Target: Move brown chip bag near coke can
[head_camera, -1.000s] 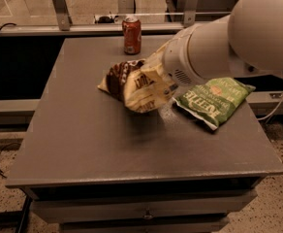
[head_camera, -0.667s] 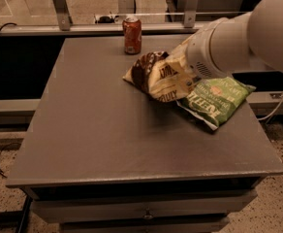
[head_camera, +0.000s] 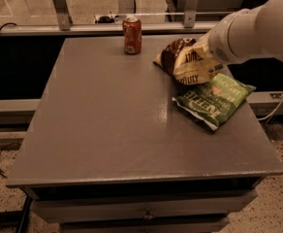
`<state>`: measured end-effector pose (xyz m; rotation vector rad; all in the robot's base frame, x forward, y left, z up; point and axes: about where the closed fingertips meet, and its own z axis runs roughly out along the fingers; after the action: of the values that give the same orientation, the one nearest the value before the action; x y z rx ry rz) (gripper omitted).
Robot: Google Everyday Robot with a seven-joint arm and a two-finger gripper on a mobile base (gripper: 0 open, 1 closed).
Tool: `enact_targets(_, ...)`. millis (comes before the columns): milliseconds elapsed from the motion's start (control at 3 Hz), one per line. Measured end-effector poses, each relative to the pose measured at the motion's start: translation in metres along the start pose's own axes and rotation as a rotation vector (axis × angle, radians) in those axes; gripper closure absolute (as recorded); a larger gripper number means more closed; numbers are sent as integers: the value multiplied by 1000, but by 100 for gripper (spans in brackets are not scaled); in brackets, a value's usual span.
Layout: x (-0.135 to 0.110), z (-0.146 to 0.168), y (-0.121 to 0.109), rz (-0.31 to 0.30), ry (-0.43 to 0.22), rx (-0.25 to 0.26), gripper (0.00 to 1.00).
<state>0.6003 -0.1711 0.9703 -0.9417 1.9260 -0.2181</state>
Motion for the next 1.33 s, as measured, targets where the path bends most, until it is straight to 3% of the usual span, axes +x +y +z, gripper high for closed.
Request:
enact_targets(667,5,63,-50,48,2,89,100)
enact_targets(1333,-30,142,-48,62,-85,33,100)
